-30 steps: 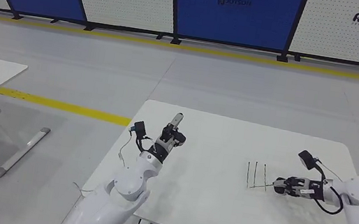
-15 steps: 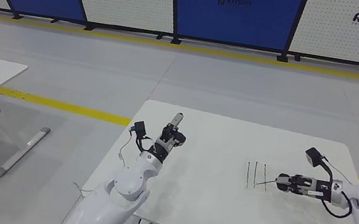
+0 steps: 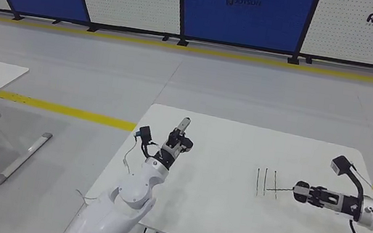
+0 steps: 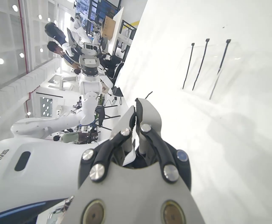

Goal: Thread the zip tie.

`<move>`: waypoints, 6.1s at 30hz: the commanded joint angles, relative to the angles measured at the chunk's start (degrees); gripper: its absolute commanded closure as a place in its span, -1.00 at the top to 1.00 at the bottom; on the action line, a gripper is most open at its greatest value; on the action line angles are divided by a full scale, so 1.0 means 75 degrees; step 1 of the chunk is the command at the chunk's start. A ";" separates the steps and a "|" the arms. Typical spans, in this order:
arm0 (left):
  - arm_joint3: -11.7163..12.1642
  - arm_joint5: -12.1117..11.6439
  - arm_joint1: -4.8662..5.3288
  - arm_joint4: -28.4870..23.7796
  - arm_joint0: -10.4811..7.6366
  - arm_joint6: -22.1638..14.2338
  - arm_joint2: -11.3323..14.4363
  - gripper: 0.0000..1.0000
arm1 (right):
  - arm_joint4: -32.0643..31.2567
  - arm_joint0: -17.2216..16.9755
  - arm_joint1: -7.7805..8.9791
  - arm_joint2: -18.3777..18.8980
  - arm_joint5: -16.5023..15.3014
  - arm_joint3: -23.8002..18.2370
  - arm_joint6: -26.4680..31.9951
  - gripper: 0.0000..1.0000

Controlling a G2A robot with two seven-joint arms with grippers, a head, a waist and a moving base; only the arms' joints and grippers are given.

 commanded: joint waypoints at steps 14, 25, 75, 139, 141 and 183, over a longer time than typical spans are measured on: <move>0.0000 0.0000 0.0000 0.0000 0.0000 0.0000 0.0000 1.00 | 0.1878 -0.0469 -0.0317 -0.0196 0.0000 -0.1304 -0.1477 -1.00; 0.0000 0.0000 0.0000 0.0000 0.0000 0.0000 0.0000 1.00 | 0.1799 -0.0406 -0.0479 -0.0627 0.0012 -0.1400 -0.1923 -1.00; 0.0108 0.0217 -0.0070 -0.0530 -0.0491 -0.3076 0.0907 1.00 | 0.1584 -0.0650 -0.1142 -0.1862 0.0000 -0.1570 -0.4522 -1.00; 0.0743 -0.0347 -0.0343 -0.0879 -0.1024 -0.2719 0.1370 -1.00 | 0.1485 -0.0744 -0.1207 -0.1936 0.0270 -0.1755 -0.4790 -1.00; 0.0730 -0.0360 -0.0343 -0.0861 -0.1007 -0.2725 0.1363 -1.00 | 0.1457 -0.0786 -0.1210 -0.1931 0.0300 -0.1803 -0.4881 -0.52; 0.0174 0.0639 -0.0079 0.0531 -0.0257 -0.2947 0.0587 -1.00 | 0.1426 -0.1827 -0.0959 -0.0325 0.0598 -0.2478 -0.5166 1.00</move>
